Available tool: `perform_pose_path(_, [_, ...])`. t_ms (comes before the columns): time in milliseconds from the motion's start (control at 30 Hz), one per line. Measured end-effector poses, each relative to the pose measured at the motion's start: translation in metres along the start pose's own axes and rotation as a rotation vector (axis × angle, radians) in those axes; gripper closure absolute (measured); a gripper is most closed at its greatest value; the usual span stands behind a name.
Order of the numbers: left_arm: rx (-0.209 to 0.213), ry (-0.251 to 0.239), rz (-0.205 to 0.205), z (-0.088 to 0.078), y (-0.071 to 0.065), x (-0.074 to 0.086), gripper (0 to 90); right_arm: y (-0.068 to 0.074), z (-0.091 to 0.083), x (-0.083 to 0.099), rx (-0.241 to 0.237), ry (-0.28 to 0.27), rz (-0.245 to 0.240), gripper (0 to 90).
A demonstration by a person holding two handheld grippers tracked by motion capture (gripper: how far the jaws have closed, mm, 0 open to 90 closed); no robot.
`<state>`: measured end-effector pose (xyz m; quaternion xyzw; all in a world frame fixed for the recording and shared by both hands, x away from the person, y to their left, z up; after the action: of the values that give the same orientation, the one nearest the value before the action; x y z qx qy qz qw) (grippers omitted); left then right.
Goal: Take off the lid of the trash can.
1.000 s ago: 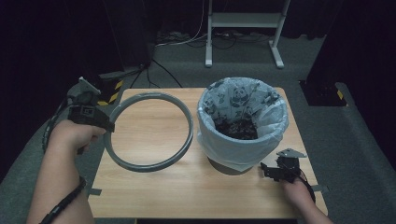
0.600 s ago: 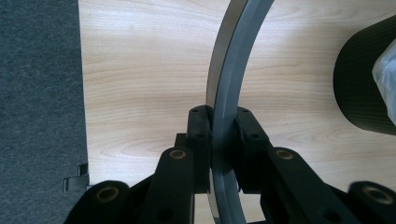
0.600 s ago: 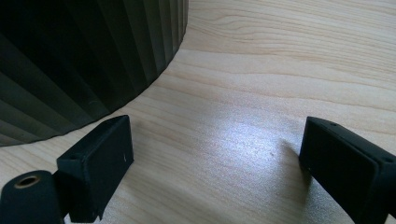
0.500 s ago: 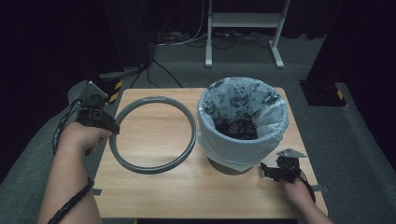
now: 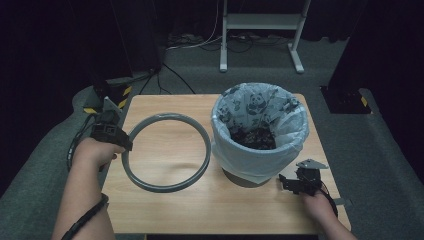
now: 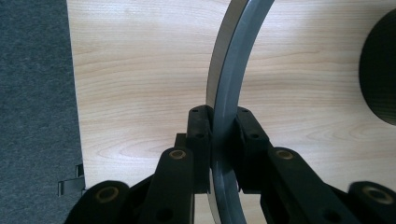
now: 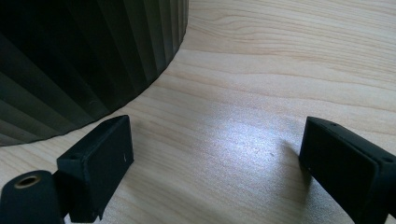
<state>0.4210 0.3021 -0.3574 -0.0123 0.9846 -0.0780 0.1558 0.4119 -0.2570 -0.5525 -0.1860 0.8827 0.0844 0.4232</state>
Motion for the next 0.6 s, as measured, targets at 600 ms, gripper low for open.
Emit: perform_pose_path(600, [-0.020, 0.065, 0.003, 0.056, 0.006, 0.018, 78.3, 0.000, 0.000, 0.000, -0.001, 0.001, -0.001, 9.6])
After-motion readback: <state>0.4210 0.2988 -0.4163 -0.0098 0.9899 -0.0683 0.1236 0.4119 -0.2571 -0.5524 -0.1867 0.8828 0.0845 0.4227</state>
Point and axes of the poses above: each handheld gripper's, and its own axes: z roughly forward along the jaws, x roughly out of its underside, y roughly to its left, the point moved 4 cm from there along z, roughly forward along the jaws, and after that the axes turned 5 degrees about -y, right-handed, at the moved point
